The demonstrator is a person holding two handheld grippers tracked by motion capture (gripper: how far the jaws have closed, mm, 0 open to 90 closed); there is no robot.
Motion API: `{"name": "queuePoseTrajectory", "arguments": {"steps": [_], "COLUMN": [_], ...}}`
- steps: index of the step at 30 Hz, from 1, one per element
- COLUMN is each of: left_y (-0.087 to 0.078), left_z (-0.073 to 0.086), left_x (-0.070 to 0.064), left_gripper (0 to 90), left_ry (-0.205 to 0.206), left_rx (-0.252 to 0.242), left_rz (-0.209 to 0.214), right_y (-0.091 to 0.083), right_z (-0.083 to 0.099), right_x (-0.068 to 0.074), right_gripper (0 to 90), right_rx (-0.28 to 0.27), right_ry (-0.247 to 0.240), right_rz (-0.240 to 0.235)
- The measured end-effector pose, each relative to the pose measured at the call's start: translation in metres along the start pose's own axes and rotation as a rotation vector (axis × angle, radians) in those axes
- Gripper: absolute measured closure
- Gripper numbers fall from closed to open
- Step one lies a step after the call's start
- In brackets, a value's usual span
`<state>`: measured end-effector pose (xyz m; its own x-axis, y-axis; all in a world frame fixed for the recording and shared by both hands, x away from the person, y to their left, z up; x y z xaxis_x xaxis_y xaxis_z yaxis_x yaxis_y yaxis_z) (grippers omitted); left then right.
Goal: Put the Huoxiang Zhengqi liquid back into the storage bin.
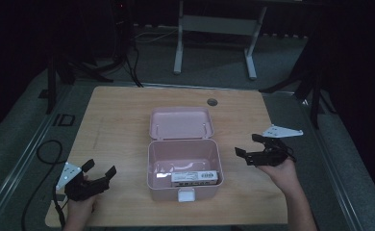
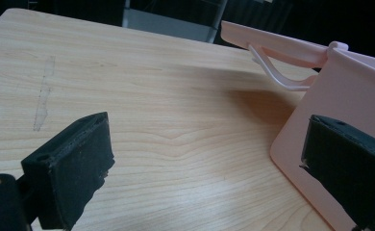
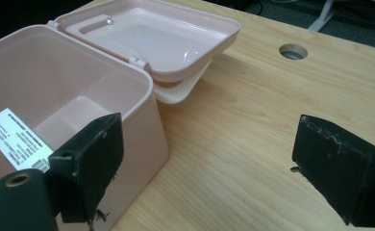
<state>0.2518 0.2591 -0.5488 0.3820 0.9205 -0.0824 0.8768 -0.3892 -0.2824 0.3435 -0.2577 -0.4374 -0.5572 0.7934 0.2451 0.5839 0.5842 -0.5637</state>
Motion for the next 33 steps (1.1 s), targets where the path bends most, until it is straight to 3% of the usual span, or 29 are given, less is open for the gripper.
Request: {"name": "queuePoseTrajectory", "arguments": {"steps": [10,18,33], "left_y": [0.0,0.001,0.001], "left_z": [0.0,-0.001,-0.001], "left_x": [0.0,-0.001,-0.001], "left_gripper": [4.0,4.0,4.0], "left_ry": [-0.001,-0.002,-0.003], "left_rx": [-0.002,-0.004,-0.004], "left_rz": [0.0,0.002,0.003], "right_y": [-0.004,-0.009,-0.022], "right_z": [0.015,0.035,0.065], "right_x": [-0.01,-0.027,-0.056], "right_gripper": [10.6,10.6,10.6], "right_rx": [-0.031,-0.046,-0.145], "right_ry": [0.036,0.096,0.187], "right_rz": [0.026,0.051,0.124]}}
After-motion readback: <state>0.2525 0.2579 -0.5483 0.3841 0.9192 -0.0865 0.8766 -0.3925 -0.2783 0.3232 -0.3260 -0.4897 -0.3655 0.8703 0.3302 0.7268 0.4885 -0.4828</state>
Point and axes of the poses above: each handheld gripper's, and its own axes: y roughly forward along the jaws, z roughly out of its underside, x roughly to its left, the point moved 3 cm from there along y, roughly forward along the jaws, and after that the axes turned 12 degrees about y, right-handed, at the moved point
